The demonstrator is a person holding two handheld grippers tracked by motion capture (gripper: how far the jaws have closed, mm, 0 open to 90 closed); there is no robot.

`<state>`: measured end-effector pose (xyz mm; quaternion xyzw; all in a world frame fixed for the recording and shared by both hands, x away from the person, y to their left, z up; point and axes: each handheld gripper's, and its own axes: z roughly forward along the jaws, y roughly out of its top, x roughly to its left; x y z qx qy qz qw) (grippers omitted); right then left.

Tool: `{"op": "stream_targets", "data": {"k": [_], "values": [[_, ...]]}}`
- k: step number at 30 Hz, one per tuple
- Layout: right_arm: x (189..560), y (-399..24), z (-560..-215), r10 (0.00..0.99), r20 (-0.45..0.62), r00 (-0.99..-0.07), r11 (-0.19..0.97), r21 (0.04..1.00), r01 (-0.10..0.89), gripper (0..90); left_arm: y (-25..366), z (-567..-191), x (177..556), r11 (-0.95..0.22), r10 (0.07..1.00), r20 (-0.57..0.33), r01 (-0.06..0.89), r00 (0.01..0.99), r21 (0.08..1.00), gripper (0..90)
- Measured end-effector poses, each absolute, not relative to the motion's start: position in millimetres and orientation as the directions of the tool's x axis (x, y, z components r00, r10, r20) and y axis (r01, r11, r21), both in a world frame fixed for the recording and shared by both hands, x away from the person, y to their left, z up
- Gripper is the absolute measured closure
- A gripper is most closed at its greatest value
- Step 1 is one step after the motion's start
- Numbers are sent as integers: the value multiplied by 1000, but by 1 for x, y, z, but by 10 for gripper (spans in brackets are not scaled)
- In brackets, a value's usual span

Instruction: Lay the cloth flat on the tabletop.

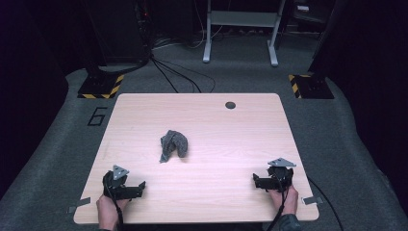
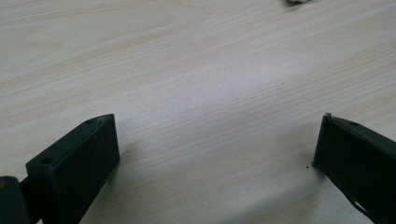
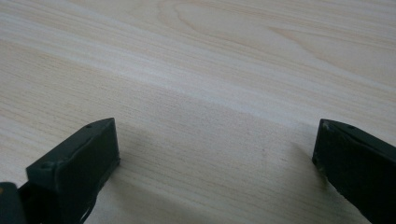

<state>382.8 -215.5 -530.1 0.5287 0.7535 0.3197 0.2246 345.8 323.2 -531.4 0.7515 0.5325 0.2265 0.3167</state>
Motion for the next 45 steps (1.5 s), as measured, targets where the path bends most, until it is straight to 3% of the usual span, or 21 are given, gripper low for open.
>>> {"op": "stream_targets", "data": {"k": [10,28,36,41,43,45], "values": [[383,-216,-530,940,1,-340,236,720,653,1,326,-503,360,-175,934,-77,632,349,755,0],[382,-216,-530,939,1,-343,236,722,650,13,268,-473,430,-218,869,-128,603,477,768,16],[382,-216,-530,938,2,-346,237,725,646,26,248,-482,465,-261,862,-119,632,493,730,131],[382,-215,-530,938,3,-345,236,725,647,28,241,-491,483,-262,878,-107,655,467,709,155],[382,-215,-530,938,2,-346,237,726,646,29,240,-496,486,-258,882,-111,666,458,700,188],[382,-215,-530,938,2,-347,237,726,645,29,240,-501,489,-263,885,-108,677,454,687,274]]}}
